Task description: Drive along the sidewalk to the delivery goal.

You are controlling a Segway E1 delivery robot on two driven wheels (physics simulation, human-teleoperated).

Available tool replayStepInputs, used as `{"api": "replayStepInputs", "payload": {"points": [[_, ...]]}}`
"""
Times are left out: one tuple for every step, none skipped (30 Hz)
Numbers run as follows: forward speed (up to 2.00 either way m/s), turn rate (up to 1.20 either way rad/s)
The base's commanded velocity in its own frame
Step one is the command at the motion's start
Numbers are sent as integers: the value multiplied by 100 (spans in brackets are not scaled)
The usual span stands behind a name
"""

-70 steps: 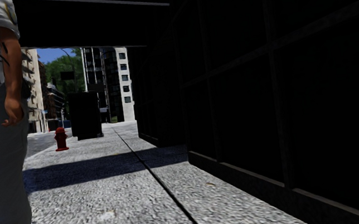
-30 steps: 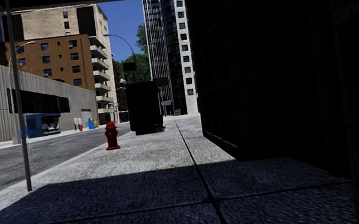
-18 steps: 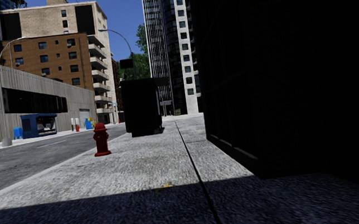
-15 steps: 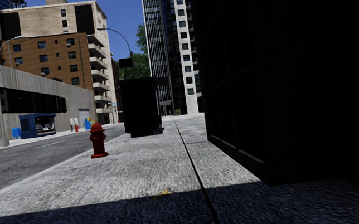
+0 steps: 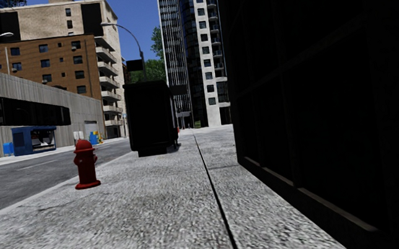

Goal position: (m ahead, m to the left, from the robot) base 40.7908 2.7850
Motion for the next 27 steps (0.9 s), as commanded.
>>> {"api": "replayStepInputs", "payload": {"points": [[200, 0], [200, 0], [200, 0], [200, 0], [200, 0], [200, 0], [200, 0], [200, 0], [200, 0], [200, 0], [200, 0], [200, 0], [200, 0], [200, 0], [200, 0], [200, 0], [200, 0], [200, 0], [200, 0], [200, 0], [200, 0], [200, 0], [200, 0], [200, 0], [200, 0], [200, 0], [200, 0]]}}
